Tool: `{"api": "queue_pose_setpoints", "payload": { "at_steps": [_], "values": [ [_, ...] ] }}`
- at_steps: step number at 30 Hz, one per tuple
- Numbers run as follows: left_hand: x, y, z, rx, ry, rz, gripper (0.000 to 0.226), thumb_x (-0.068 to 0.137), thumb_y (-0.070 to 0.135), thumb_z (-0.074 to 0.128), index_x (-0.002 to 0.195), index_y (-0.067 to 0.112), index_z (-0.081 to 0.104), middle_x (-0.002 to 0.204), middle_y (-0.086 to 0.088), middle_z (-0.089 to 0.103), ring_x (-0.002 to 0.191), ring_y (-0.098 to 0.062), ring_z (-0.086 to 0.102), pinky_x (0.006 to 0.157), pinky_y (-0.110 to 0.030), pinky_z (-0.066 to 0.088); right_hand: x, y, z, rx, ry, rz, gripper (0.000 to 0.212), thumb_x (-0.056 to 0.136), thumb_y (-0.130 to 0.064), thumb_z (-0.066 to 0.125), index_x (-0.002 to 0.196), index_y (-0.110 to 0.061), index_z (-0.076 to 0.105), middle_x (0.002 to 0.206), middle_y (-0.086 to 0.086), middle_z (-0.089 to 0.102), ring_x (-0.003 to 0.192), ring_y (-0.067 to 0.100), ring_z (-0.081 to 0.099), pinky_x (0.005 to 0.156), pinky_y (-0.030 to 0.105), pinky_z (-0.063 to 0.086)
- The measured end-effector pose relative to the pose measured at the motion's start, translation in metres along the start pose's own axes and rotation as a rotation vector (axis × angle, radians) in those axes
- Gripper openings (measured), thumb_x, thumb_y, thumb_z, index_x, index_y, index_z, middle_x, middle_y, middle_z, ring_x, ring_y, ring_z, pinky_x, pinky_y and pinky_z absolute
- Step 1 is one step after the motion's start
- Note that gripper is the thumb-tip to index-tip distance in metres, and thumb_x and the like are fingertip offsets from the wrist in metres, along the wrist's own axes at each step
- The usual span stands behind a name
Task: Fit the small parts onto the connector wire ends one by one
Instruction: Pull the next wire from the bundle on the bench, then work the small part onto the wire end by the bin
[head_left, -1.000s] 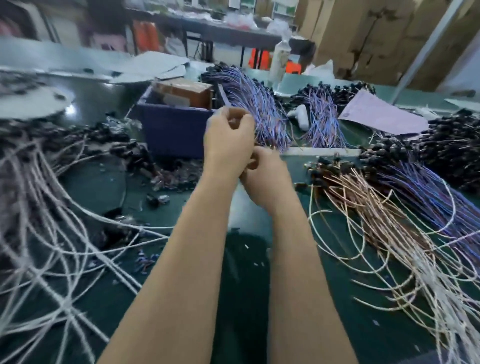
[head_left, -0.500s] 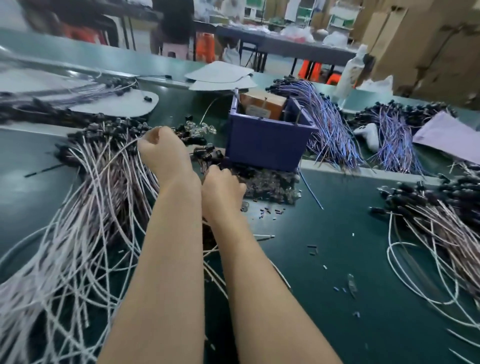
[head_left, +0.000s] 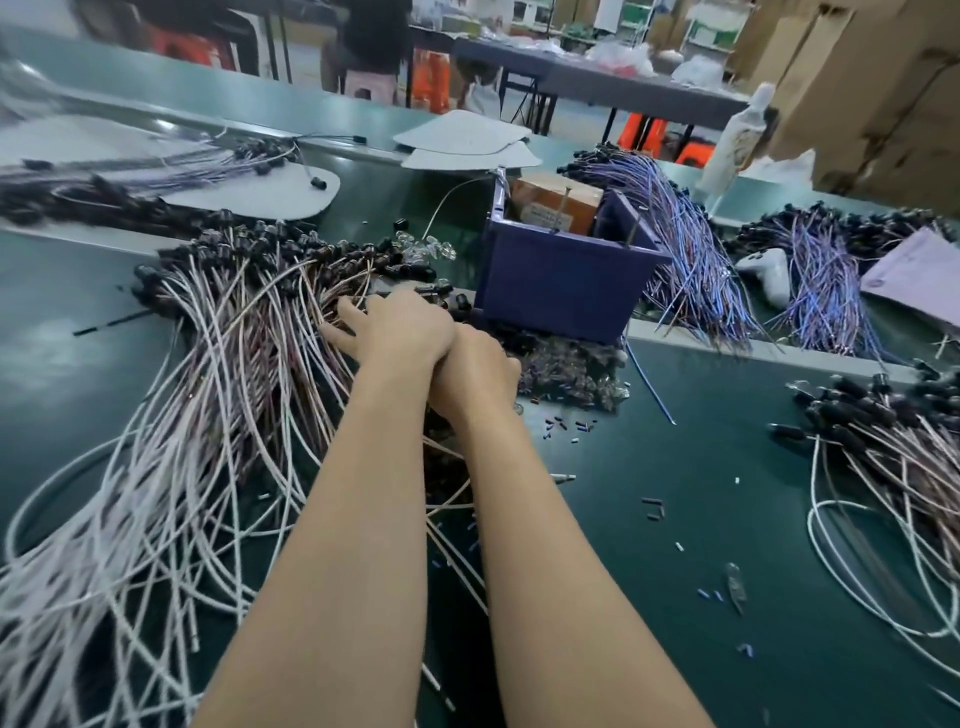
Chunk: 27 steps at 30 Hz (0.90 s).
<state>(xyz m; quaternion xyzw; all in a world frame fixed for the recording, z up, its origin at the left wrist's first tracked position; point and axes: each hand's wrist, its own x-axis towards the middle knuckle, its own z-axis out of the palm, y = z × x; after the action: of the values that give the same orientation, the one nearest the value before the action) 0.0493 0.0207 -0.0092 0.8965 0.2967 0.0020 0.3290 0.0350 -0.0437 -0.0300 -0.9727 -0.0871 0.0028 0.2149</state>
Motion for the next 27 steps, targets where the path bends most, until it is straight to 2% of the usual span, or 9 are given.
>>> {"api": "queue_pose_setpoints", "payload": {
  "at_steps": [4,11,13,15,18,20,22,24,27],
  "values": [
    [0.003,-0.001,0.005,0.131,-0.029,-0.024,0.048,0.088,0.019,0.035,0.134,0.012,0.048,0.154,-0.011,0.026,0.146,-0.033,-0.004,0.113,-0.058,-0.010,0.006,0.003,-0.002,-0.043,-0.020,0.018,0.024,0.090,-0.016,0.047,0.111,-0.020,0.058,0.118,0.004,0.062,0.111,0.029,0.055,0.081,0.038,0.030],
    [-0.010,0.003,-0.001,0.119,0.065,0.014,0.043,0.092,0.021,0.036,0.132,0.008,0.048,0.151,-0.016,0.025,0.142,-0.035,0.009,0.115,-0.055,-0.002,0.001,0.007,-0.005,-0.035,-0.007,-0.020,0.017,0.088,-0.011,0.047,0.097,-0.018,0.059,0.107,0.005,0.065,0.101,0.030,0.056,0.078,0.038,0.028],
    [-0.016,0.010,-0.011,0.001,0.206,0.153,0.041,0.097,0.023,0.037,0.130,0.002,0.047,0.147,-0.017,0.029,0.138,-0.034,0.024,0.115,-0.048,0.014,0.000,0.009,-0.008,0.096,0.045,-0.019,0.017,0.089,-0.012,0.047,0.075,-0.020,0.052,0.098,0.007,0.066,0.088,0.030,0.053,0.077,0.037,0.029],
    [-0.026,0.022,-0.024,-0.216,0.299,0.349,0.037,0.098,0.022,0.038,0.123,0.000,0.053,0.137,-0.016,0.040,0.120,-0.029,0.045,0.104,-0.034,0.031,-0.001,0.011,-0.014,0.362,0.132,-0.029,0.028,0.090,-0.014,0.049,0.065,-0.024,0.044,0.085,0.005,0.062,0.075,0.020,0.048,0.070,0.031,0.033],
    [-0.051,0.043,-0.037,-0.396,0.261,0.579,0.029,0.097,0.020,0.044,0.107,0.003,0.065,0.118,-0.011,0.058,0.097,-0.017,0.054,0.084,-0.017,0.036,-0.006,0.014,-0.033,0.759,0.123,-0.152,0.024,0.086,-0.004,0.053,0.070,-0.022,0.050,0.071,-0.007,0.054,0.063,0.001,0.048,0.061,0.025,0.041],
    [-0.071,0.057,-0.038,-0.444,0.205,0.716,0.027,0.097,0.021,0.047,0.099,0.005,0.068,0.102,-0.007,0.066,0.092,-0.016,0.059,0.079,-0.017,0.041,-0.013,0.019,-0.049,0.901,0.138,-0.229,0.031,0.086,0.002,0.048,0.069,-0.024,0.050,0.070,-0.012,0.051,0.078,0.010,0.053,0.080,0.041,0.051],
    [-0.091,0.069,-0.035,-0.506,0.117,0.836,0.025,0.096,0.021,0.050,0.095,0.006,0.069,0.087,0.001,0.067,0.082,-0.010,0.060,0.069,-0.007,0.041,-0.018,0.029,-0.064,0.964,0.256,-0.252,0.042,0.085,0.007,0.045,0.066,-0.031,0.047,0.061,-0.018,0.053,0.072,0.006,0.053,0.078,0.043,0.048],
    [-0.106,0.079,-0.031,-0.585,0.054,0.932,0.022,0.096,0.021,0.051,0.096,0.009,0.069,0.086,0.002,0.067,0.082,-0.008,0.061,0.071,-0.007,0.041,-0.021,0.045,-0.080,1.030,0.387,-0.205,0.046,0.085,0.013,0.045,0.063,-0.028,0.051,0.050,-0.018,0.057,0.058,-0.002,0.048,0.062,0.031,0.043],
    [-0.104,0.085,-0.019,-0.513,0.069,0.919,0.023,0.097,0.023,0.048,0.109,0.011,0.063,0.109,-0.004,0.064,0.102,-0.015,0.059,0.092,-0.025,0.046,-0.024,0.070,-0.102,1.130,0.565,-0.143,0.032,0.093,0.002,0.049,0.073,-0.020,0.062,0.061,-0.007,0.062,0.061,0.012,0.055,0.060,0.032,0.047]
  ]
}}
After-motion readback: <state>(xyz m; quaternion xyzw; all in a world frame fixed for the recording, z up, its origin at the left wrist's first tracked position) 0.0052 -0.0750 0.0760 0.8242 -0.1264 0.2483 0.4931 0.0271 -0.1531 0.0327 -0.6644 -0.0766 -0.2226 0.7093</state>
